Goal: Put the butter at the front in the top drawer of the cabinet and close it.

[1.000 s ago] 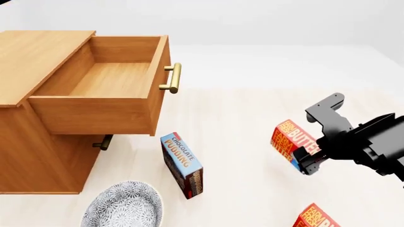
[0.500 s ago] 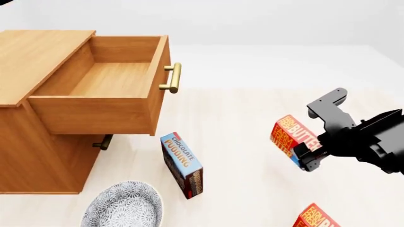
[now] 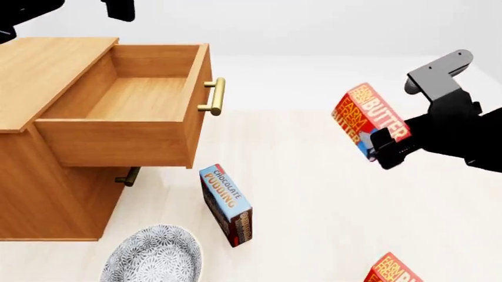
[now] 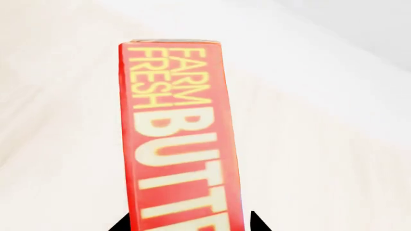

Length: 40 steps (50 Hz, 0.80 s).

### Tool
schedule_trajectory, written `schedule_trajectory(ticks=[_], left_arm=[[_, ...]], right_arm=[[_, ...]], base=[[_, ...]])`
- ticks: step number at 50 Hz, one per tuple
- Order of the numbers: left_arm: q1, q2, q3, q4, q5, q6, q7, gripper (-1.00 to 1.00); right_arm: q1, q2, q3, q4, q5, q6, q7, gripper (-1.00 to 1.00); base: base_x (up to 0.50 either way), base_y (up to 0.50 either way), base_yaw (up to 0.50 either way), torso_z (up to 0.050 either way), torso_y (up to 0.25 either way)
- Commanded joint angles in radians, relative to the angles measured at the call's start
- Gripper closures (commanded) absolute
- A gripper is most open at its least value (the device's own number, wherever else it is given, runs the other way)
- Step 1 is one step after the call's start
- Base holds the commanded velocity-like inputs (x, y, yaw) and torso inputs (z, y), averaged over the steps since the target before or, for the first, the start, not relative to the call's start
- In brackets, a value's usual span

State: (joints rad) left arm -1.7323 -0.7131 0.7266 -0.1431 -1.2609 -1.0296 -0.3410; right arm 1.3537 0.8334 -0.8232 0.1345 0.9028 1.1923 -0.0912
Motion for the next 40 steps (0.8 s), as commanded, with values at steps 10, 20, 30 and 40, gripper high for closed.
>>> schedule_trajectory(ticks=[10, 20, 30, 40], left_arm=[[0.134, -0.127, 0.049, 0.286, 0.093, 0.144, 0.205, -1.0], [0.174, -0.167, 0.116, 0.393, 0.232, 0.246, 0.327, -1.0], [0.197, -0.201, 0.199, 0.467, 0.394, 0.348, 0.458, -1.0], [0.206, -0.216, 0.269, 0.501, 0.524, 0.424, 0.551, -1.0]], right_arm=[[0.218, 0.086, -0.013, -0.296, -0.005, 0.163, -0.001, 1.0], [0.355, 0.111, -0.147, -0.438, -0.099, 0.189, -0.062, 1.0], [0.483, 0.142, -0.268, -0.579, -0.177, 0.204, -0.13, 1.0], [0.616, 0.176, -0.451, -0.693, -0.346, 0.116, -0.214, 1.0]], base=[[0.0, 0.0, 0.0, 0.0, 0.0], [0.0, 0.0, 0.0, 0.0, 0.001], [0.0, 0.0, 0.0, 0.0, 0.002], [0.0, 0.0, 0.0, 0.002, 0.001]])
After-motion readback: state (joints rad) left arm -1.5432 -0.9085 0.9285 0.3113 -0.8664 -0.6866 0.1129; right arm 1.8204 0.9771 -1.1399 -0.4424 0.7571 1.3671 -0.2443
